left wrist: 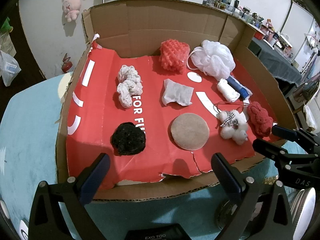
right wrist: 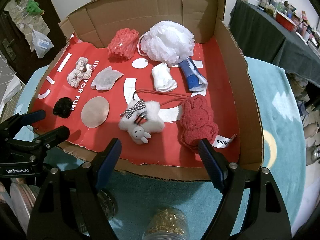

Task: Organize soft objects

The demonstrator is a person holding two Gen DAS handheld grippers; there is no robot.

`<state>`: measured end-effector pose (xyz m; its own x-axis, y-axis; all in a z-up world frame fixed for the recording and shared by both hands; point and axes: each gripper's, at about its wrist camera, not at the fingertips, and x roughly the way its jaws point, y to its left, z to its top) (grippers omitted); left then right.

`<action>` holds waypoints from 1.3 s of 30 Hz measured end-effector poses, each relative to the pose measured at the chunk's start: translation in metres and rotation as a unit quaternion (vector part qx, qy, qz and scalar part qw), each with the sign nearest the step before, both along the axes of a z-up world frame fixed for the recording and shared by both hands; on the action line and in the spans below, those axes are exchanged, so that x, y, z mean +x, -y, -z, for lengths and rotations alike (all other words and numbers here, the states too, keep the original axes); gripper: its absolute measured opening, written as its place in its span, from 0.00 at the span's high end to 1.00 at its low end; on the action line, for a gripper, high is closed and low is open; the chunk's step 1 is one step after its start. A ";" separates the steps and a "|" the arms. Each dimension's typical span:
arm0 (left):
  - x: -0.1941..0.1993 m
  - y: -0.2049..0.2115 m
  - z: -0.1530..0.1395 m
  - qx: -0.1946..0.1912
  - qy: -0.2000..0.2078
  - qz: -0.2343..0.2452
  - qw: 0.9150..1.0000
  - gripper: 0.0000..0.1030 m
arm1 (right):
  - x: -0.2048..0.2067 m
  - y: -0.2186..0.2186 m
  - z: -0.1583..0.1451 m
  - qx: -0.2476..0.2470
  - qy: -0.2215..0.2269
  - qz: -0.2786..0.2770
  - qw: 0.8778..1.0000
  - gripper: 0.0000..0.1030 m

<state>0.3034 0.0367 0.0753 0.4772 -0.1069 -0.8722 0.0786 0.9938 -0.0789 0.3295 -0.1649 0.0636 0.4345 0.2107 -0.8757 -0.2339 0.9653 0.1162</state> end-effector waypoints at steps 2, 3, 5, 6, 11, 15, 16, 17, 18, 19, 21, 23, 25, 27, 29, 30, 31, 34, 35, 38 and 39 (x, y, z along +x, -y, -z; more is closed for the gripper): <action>0.000 0.000 0.000 -0.001 0.000 0.001 1.000 0.00 | 0.000 0.000 0.000 0.000 0.000 0.000 1.000 0.23; 0.000 0.000 0.000 -0.002 -0.001 0.000 1.000 0.00 | 0.000 0.000 0.000 0.000 0.000 -0.001 1.000 0.23; 0.001 0.000 0.000 -0.004 0.000 0.001 1.000 0.00 | 0.000 0.000 0.000 0.000 0.000 0.000 1.000 0.23; 0.001 0.000 0.000 -0.004 -0.001 0.001 1.000 0.00 | 0.000 0.000 0.000 0.000 0.000 0.000 1.000 0.23; 0.001 0.000 0.001 -0.005 0.000 0.003 1.000 0.00 | 0.000 0.000 0.000 0.000 0.000 0.000 1.000 0.23; 0.001 0.000 0.001 -0.005 0.001 0.005 1.000 0.00 | 0.000 0.000 0.000 0.000 0.000 0.000 1.000 0.23; 0.001 0.000 0.001 -0.005 0.001 0.005 1.000 0.00 | 0.000 0.000 0.000 0.000 0.001 0.000 1.000 0.23; 0.000 0.000 0.001 -0.005 0.001 0.004 1.000 0.00 | 0.000 0.000 0.000 0.000 0.001 0.000 1.000 0.23; 0.000 0.000 0.001 -0.005 0.001 0.004 1.000 0.00 | 0.000 0.001 0.001 0.000 0.001 0.000 1.000 0.23; 0.001 0.000 0.001 -0.006 0.001 0.005 1.000 0.00 | 0.000 0.001 0.001 0.000 0.000 0.000 1.000 0.23; 0.001 0.000 0.001 -0.007 0.001 0.005 1.000 0.00 | 0.000 0.001 0.000 0.001 0.001 0.001 1.000 0.23; 0.000 0.000 0.001 -0.007 0.002 0.005 1.000 0.00 | 0.000 0.001 -0.001 0.001 0.001 0.001 1.000 0.23; 0.000 0.000 0.001 -0.008 0.002 0.005 1.000 0.00 | 0.001 0.000 -0.002 0.000 0.003 0.001 1.000 0.23; 0.000 0.000 0.001 -0.007 0.002 0.005 1.000 0.00 | 0.001 0.000 -0.002 -0.001 0.003 0.001 1.000 0.23; 0.001 0.000 0.001 -0.007 0.001 0.006 1.000 0.00 | 0.001 0.000 -0.002 -0.001 0.004 0.001 1.000 0.23; 0.001 0.000 0.001 -0.008 0.000 0.006 1.000 0.00 | 0.000 0.000 -0.002 -0.001 0.004 0.001 1.000 0.23; 0.001 0.000 0.001 -0.008 0.000 0.006 1.000 0.00 | 0.001 -0.001 -0.002 -0.001 0.005 0.001 1.000 0.23; 0.000 0.000 0.001 -0.008 0.001 0.005 1.000 0.00 | 0.000 -0.001 -0.002 0.000 0.005 0.002 1.000 0.23; 0.000 -0.001 0.001 -0.008 0.003 0.005 1.000 0.00 | 0.000 0.000 -0.001 0.000 0.005 0.002 1.000 0.23; -0.003 0.000 -0.005 -0.002 0.017 0.010 1.000 0.00 | 0.000 0.001 -0.001 0.016 -0.003 -0.003 1.000 0.23; -0.006 -0.001 -0.010 -0.002 0.027 0.008 1.000 0.00 | 0.000 0.003 -0.002 0.023 -0.005 -0.002 1.000 0.23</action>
